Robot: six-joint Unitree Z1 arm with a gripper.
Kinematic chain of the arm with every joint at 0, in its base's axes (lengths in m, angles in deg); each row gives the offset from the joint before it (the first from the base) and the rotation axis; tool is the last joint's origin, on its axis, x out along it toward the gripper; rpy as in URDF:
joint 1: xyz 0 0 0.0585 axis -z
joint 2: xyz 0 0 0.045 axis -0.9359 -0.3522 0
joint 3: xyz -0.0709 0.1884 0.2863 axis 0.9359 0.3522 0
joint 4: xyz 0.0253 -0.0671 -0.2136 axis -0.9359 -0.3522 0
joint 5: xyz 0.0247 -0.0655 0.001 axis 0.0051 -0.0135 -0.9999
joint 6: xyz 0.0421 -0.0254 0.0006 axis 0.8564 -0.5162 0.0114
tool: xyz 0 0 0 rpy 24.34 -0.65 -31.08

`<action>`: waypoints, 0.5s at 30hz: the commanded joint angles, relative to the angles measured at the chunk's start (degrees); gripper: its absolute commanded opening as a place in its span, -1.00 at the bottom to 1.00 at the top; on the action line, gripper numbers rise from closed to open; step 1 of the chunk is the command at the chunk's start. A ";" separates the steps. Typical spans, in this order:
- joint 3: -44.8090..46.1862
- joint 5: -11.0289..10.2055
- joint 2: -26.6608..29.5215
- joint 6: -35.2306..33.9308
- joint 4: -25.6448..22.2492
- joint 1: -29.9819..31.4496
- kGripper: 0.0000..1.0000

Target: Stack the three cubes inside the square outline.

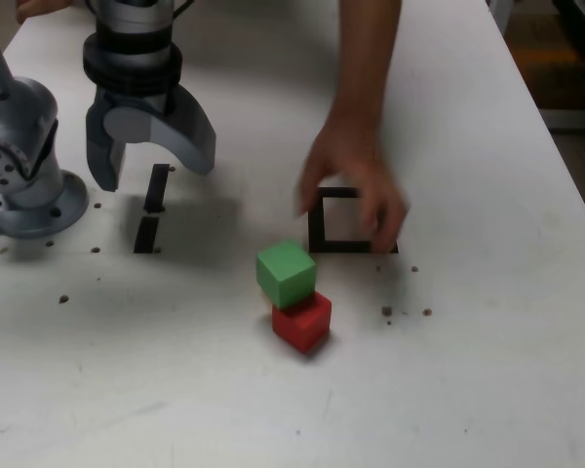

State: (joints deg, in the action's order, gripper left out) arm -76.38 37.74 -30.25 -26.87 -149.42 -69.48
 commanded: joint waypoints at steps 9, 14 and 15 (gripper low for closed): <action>-3.20 -1.43 3.13 -1.96 -1.91 1.19 0.99; -14.66 -3.12 4.63 -7.24 -10.62 7.44 0.98; -17.83 -3.35 3.75 -8.29 -12.73 9.06 0.98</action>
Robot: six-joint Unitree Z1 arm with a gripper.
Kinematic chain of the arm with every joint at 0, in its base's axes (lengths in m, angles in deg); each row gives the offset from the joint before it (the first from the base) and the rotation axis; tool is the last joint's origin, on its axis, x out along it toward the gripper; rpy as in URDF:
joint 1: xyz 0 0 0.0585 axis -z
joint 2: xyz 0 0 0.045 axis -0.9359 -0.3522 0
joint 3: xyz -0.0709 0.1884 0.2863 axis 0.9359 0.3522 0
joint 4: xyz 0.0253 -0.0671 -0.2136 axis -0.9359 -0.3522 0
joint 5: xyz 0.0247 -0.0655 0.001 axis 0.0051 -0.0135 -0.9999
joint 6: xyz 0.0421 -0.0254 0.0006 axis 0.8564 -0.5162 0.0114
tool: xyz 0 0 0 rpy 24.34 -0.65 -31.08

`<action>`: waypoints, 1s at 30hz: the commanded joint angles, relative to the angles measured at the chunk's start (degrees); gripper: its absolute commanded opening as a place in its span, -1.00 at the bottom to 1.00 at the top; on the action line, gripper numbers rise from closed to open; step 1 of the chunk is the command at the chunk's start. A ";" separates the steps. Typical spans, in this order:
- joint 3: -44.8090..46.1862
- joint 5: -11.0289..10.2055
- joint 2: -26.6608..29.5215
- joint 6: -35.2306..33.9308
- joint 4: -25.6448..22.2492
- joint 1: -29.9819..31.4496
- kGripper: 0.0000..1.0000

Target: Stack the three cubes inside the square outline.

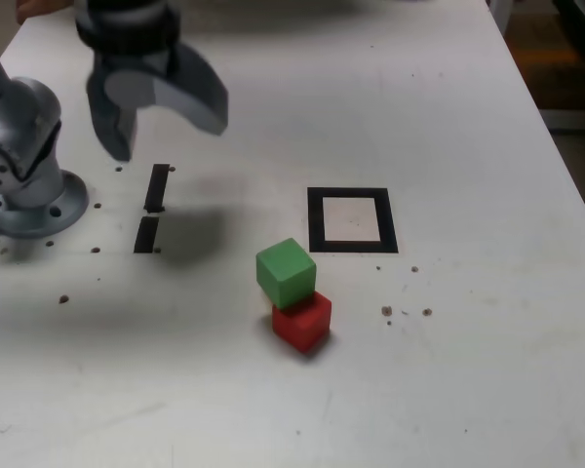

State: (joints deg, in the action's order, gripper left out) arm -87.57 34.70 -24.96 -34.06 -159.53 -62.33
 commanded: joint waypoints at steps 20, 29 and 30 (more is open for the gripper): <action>-42.22 1.99 -23.36 -29.92 -19.12 18.46 0.98; -36.56 6.74 -27.07 -36.75 -10.98 18.62 0.98; -36.28 7.49 -27.60 -36.76 -10.26 18.62 0.98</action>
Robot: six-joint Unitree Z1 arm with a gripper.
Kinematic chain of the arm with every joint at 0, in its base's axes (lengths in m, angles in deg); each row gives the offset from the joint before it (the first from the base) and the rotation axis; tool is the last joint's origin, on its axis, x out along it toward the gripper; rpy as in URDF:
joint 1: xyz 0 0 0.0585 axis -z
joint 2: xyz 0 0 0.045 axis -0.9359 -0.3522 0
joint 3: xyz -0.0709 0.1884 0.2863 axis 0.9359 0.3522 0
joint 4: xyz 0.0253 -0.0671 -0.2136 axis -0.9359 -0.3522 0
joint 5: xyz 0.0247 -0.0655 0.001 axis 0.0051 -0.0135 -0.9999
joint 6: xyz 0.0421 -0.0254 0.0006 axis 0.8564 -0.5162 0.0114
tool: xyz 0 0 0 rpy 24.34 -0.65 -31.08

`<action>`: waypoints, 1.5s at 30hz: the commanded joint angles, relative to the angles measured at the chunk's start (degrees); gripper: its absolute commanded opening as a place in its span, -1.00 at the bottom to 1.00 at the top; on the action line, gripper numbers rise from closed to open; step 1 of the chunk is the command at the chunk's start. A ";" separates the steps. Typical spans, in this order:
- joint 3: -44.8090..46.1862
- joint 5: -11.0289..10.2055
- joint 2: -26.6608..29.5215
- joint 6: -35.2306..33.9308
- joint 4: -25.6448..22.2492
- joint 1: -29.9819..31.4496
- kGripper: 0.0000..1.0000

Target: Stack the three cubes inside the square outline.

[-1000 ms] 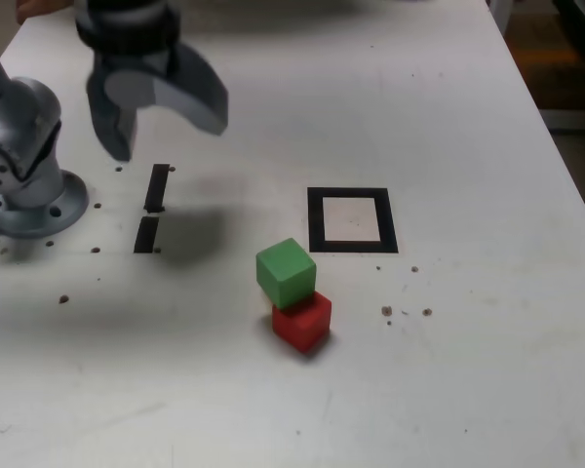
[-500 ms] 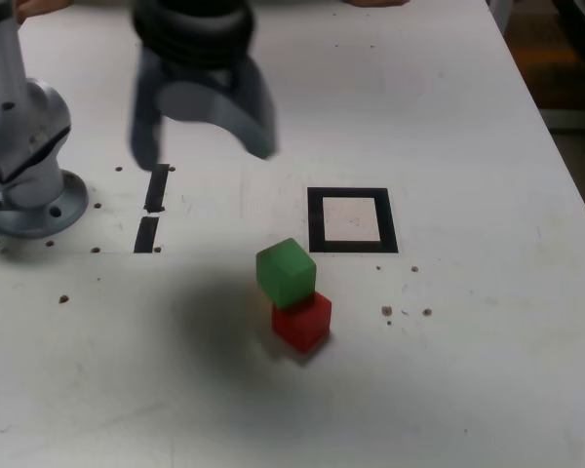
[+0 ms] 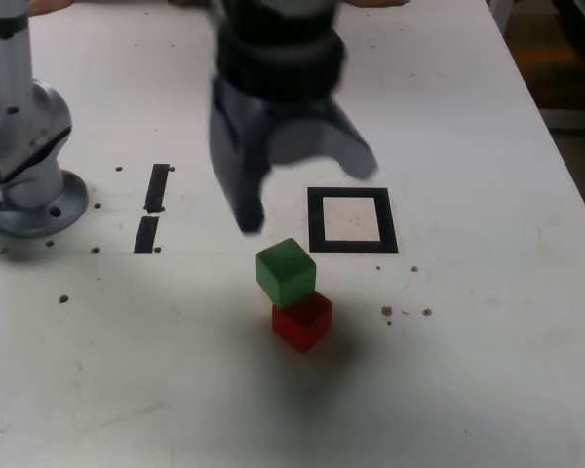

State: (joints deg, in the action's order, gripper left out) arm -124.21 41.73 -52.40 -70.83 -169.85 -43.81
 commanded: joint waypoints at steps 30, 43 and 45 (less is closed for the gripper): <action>16.14 7.77 -3.46 -1.53 19.17 -1.75 -0.30; 9.40 2.60 -3.68 -2.53 15.14 -2.10 -0.55; 6.68 2.00 -4.23 -2.33 12.74 -2.10 -0.55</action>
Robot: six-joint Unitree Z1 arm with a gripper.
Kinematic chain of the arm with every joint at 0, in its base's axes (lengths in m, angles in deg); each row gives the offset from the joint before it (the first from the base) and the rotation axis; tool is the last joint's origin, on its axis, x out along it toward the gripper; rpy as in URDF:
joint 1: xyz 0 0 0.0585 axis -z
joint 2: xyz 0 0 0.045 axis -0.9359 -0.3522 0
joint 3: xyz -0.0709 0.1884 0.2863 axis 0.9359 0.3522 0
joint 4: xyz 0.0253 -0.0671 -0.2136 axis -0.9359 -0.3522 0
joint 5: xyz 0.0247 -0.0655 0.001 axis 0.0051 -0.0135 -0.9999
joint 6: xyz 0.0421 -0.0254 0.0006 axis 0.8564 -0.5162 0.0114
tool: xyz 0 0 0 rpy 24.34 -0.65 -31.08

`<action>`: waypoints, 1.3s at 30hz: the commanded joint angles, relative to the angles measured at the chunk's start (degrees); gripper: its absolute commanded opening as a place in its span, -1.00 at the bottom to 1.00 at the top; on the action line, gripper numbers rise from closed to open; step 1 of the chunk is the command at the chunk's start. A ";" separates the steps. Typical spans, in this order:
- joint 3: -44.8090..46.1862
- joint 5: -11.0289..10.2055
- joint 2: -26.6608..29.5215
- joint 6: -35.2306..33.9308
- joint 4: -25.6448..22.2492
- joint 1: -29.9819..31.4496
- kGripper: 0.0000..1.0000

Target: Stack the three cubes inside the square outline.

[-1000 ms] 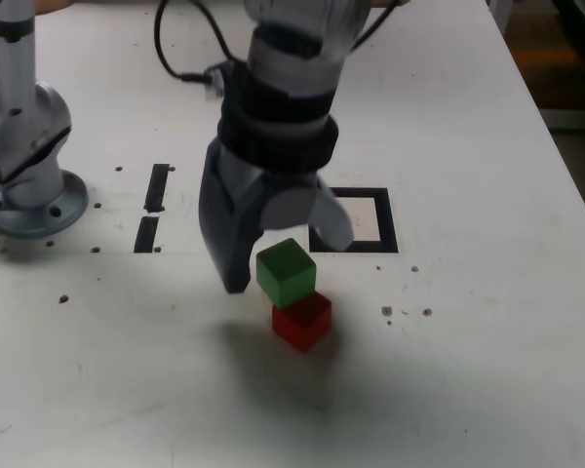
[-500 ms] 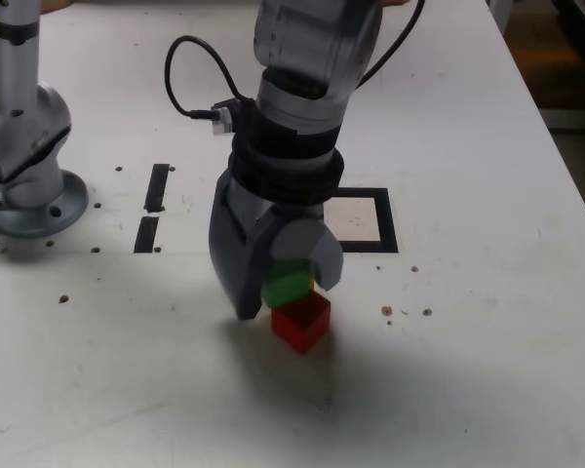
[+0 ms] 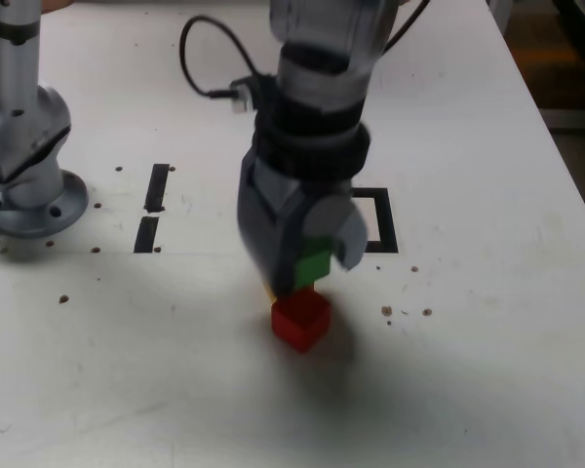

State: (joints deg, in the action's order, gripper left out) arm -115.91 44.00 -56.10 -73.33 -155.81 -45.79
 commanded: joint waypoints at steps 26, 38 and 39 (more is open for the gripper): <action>-52.03 -8.03 -28.87 20.36 -22.80 -0.12 -0.56; -52.04 -7.17 -30.48 21.83 -22.52 -0.39 -0.55; -52.03 -7.12 -30.54 22.20 -22.52 -0.46 -0.55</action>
State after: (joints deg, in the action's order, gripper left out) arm -167.87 36.82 -86.53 -51.40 -177.90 -46.06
